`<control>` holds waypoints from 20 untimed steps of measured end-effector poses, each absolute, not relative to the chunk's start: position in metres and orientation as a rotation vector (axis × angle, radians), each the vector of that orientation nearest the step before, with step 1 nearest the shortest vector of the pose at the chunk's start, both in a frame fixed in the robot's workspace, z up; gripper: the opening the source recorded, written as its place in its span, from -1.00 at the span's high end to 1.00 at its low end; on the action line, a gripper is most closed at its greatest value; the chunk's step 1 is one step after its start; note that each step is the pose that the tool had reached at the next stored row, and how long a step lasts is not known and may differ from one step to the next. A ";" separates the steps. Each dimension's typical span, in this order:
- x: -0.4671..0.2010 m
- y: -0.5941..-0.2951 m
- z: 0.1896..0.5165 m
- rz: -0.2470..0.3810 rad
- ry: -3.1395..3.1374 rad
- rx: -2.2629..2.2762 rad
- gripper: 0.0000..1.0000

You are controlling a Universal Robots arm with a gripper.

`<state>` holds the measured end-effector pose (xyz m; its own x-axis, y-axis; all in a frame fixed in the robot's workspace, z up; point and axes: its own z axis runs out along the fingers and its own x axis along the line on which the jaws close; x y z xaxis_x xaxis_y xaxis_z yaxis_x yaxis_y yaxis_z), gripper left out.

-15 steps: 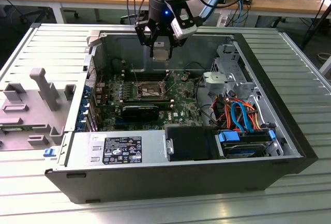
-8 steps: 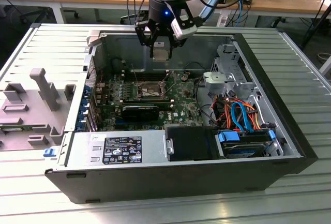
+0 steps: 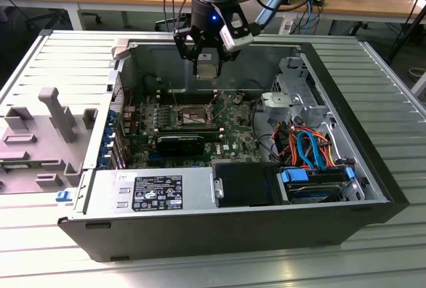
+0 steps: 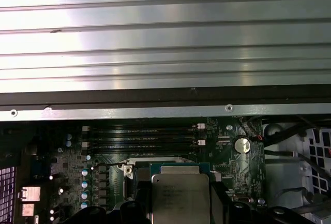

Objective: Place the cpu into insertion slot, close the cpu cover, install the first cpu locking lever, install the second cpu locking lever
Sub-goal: 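Place the cpu into insertion slot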

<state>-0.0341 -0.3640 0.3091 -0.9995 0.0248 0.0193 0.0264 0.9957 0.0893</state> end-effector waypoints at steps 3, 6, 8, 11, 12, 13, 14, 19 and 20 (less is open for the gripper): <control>-0.034 -0.364 0.308 -0.140 -3.120 -0.040 -0.08; -0.034 -0.364 0.307 -0.140 -3.120 -0.040 -0.08; -0.034 -0.364 0.307 -0.140 -3.120 -0.040 -0.08; -0.034 -0.364 0.306 -0.140 -3.120 -0.040 -0.08; -0.034 -0.364 0.306 -0.140 -3.120 -0.040 -0.08; -0.034 -0.364 0.306 -0.140 -3.120 -0.040 -0.08; -0.034 -0.364 0.306 -0.140 -3.120 -0.040 -0.08; -0.034 -0.364 0.305 -0.140 -3.120 -0.040 -0.08; -0.034 -0.364 0.305 -0.140 -3.120 -0.040 -0.08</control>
<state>-0.0343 -0.3641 0.3048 -0.9995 0.0248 0.0193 0.0264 0.9957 0.0891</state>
